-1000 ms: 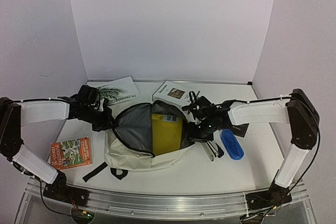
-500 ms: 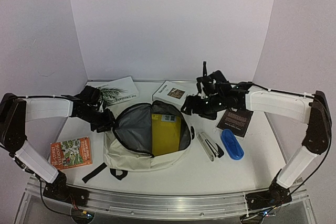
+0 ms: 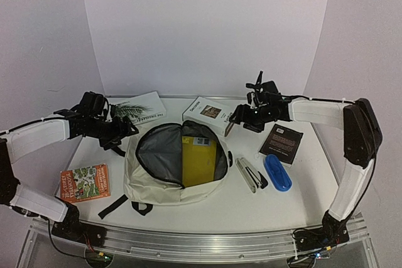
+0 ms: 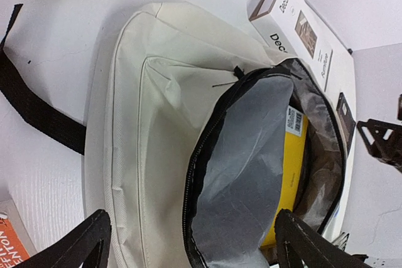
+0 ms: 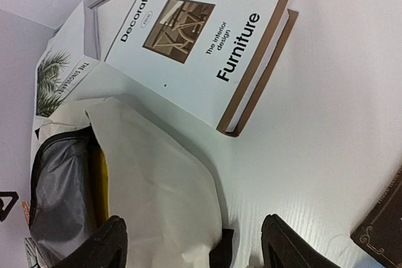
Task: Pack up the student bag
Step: Adjust the student bag at the center of the board, then pick up the book from the center of the board.
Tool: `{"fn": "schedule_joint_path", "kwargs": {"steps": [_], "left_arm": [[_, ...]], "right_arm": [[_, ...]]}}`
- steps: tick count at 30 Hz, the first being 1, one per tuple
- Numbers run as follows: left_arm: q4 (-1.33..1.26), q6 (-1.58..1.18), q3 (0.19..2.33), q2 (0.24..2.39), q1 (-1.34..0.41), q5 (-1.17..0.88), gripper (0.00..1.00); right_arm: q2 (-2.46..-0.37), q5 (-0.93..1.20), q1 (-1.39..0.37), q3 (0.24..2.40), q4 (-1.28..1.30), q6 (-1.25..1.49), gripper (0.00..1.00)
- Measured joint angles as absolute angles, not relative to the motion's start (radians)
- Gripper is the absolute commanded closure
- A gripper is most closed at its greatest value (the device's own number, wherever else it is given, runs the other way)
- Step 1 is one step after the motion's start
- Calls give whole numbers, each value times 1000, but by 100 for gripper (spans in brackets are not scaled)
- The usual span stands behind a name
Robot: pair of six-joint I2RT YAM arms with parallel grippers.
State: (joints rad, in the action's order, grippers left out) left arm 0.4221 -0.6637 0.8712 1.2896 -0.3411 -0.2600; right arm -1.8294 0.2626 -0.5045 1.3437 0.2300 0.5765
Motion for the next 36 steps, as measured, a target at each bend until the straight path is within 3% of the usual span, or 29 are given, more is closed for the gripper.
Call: {"fn": "schedule_joint_path", "kwargs": {"steps": [17,28,36], "left_arm": [[421,-690,871,1268,-298,-297,7],[421,-701,871,1269,-294,-307,7],[421,-707,871,1269,-293,-311,6]], "right_arm": [[-2107,372,-479,1411,-34,607,55],[-2175,360,-465,1444,-69,686,57],[-2189,367,-465,1446,-115,724,66]]}}
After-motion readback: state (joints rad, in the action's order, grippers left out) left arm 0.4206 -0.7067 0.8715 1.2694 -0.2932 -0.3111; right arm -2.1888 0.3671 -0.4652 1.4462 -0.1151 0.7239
